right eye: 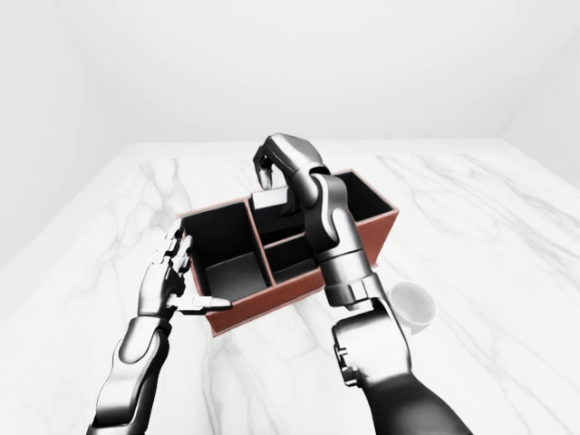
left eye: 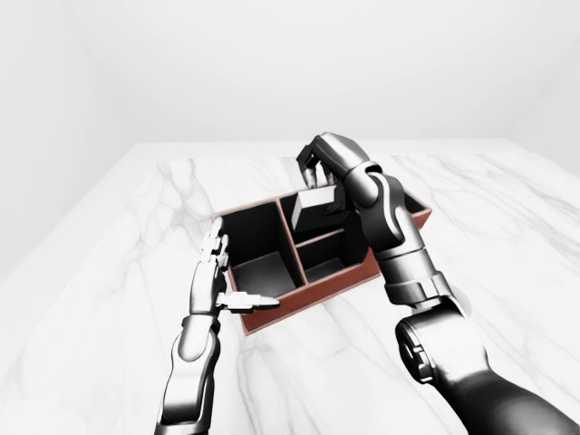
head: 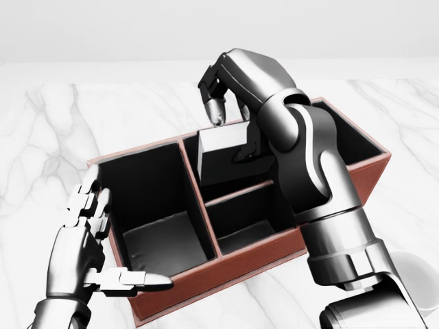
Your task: Pick up the book and place it in the front compartment of the caddy.
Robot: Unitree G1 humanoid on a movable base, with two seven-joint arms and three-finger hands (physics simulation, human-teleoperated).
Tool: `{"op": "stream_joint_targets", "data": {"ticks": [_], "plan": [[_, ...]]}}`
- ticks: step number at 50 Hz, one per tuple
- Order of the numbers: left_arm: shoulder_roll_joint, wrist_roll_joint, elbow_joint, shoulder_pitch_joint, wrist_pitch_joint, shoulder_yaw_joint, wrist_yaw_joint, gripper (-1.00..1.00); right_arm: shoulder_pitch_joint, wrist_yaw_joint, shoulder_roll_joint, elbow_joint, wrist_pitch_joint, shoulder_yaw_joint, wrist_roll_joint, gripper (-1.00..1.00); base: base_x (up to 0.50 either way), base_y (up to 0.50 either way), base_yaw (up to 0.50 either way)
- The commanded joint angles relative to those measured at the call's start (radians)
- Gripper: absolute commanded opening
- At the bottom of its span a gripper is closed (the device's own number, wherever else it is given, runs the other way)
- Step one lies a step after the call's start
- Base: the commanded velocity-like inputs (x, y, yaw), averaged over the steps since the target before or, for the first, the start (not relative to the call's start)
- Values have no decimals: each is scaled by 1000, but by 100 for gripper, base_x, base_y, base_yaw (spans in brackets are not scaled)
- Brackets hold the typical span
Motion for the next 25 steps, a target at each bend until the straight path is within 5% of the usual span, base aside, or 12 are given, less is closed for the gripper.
{"op": "stream_joint_targets", "data": {"ticks": [1,17,25], "plan": [[1,-1,6,-3,0,2,0,99,-63,-76,1,130,0,-6,-4,-100,0,0,0],[-1,2,-2,2,0,-1,2,98,-129,-145,-10,291,0,-9,22,-100,0,0,0],[-1,2,-2,2,0,-1,3,99,-162,-175,-12,361,-29,-6,28,-100,0,0,0]]}}
